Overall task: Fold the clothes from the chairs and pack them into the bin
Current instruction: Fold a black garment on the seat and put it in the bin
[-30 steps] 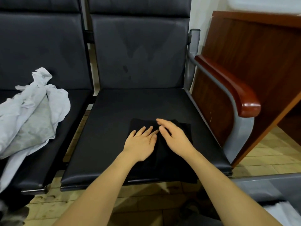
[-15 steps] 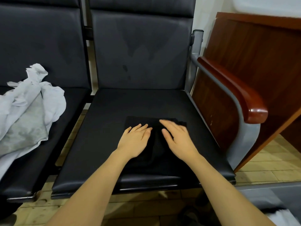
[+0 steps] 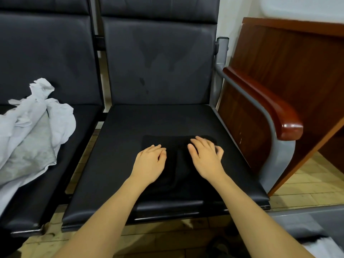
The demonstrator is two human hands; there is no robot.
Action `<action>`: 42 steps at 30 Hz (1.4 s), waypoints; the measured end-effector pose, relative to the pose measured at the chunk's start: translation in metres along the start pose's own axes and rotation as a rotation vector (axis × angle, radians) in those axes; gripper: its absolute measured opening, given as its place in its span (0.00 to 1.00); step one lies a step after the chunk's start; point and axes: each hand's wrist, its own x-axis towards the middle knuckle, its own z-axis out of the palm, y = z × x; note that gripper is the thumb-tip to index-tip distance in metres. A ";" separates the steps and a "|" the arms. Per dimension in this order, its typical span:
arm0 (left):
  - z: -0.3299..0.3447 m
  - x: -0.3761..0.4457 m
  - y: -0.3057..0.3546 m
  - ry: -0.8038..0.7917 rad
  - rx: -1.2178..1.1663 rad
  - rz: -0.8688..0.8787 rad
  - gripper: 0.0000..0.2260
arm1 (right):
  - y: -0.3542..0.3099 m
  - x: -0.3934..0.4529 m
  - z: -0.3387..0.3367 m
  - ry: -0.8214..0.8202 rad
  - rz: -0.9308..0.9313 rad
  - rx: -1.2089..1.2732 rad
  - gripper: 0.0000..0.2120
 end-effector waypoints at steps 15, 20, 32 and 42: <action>-0.015 -0.070 -0.003 -0.287 0.382 0.076 0.29 | -0.042 -0.050 0.014 0.041 -0.037 0.008 0.28; -0.011 -0.070 -0.003 -0.274 0.375 0.048 0.29 | -0.031 -0.072 0.002 0.278 -0.097 0.106 0.26; -0.023 -0.087 -0.005 -0.202 0.644 0.442 0.30 | 0.000 -0.114 -0.018 0.320 -0.075 -0.016 0.25; -0.022 -0.096 -0.024 -0.146 0.547 0.396 0.24 | 0.025 -0.109 -0.013 -0.293 0.034 -0.215 0.28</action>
